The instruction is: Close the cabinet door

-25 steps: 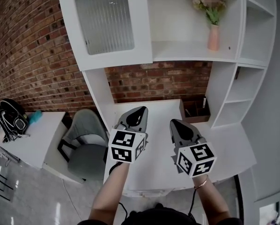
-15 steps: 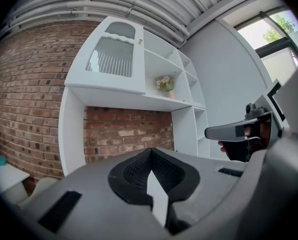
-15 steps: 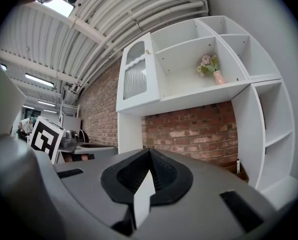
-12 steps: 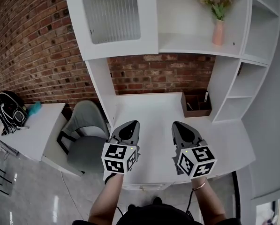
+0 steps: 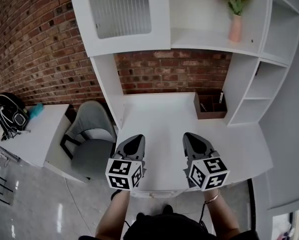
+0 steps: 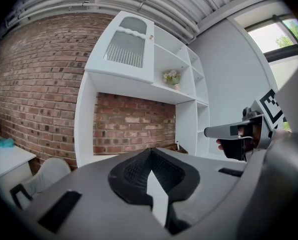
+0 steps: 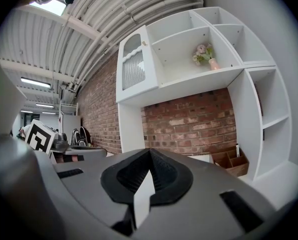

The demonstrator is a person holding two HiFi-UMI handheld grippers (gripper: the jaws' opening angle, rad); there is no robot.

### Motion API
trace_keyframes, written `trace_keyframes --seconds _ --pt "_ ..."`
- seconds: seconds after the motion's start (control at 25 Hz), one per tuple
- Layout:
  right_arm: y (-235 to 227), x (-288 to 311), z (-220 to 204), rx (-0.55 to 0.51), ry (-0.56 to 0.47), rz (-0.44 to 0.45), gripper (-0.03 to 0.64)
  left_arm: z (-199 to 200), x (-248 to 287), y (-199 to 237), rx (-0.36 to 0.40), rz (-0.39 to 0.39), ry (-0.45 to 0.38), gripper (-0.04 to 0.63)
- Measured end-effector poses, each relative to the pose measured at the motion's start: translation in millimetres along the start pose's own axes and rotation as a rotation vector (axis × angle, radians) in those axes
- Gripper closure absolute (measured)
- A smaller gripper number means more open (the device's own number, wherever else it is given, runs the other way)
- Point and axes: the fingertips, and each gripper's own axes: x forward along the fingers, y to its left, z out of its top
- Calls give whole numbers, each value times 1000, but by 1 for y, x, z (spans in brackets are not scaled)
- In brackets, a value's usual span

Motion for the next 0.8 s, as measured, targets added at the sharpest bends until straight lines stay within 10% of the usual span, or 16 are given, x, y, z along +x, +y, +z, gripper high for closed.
trace_keyframes --seconds 0.8 --pt "-14 -3 -39 14 55 1 616 -29 -3 9 -49 51 28 588"
